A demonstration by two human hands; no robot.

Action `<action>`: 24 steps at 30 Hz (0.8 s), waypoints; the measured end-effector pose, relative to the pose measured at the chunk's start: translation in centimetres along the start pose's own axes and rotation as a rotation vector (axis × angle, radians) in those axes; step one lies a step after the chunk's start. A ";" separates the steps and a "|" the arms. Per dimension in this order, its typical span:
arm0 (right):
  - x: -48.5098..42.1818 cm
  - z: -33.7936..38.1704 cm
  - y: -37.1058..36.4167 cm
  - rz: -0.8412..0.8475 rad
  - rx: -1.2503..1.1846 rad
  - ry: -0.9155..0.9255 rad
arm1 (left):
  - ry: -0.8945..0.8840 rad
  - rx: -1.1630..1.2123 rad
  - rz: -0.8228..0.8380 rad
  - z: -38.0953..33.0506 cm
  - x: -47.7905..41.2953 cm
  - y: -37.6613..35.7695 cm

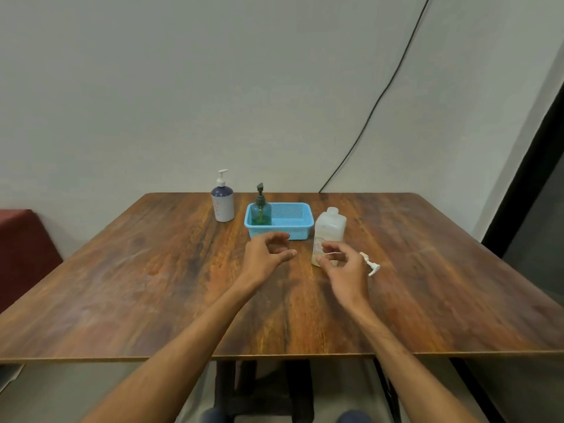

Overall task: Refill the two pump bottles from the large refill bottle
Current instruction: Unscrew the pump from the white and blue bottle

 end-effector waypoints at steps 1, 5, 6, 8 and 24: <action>0.2 -0.5 0.6 -0.010 0.007 -0.009 | 0.000 0.014 0.009 -0.1 0.2 -0.6; 0.9 -2.2 2.8 -0.056 0.032 -0.047 | -0.007 0.008 0.057 -0.3 0.9 -3.1; 1.0 -2.5 3.3 -0.066 0.033 -0.057 | -0.009 0.005 0.068 -0.4 1.0 -3.7; 1.0 -2.8 4.1 -0.078 0.035 -0.070 | -0.006 -0.007 0.086 -0.4 1.1 -4.6; -0.1 -2.4 1.4 -0.009 -0.029 -0.061 | 0.027 -0.014 0.011 1.7 -1.0 -0.7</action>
Point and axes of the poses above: each hand's wrist, its own x-axis away from the middle knuckle, its own y-axis out of the back of the hand, z = x × y, the point moved 6 cm from there along -x, towards the middle knuckle, and after that the axes turned 2 degrees about z, right-handed, at the moved point
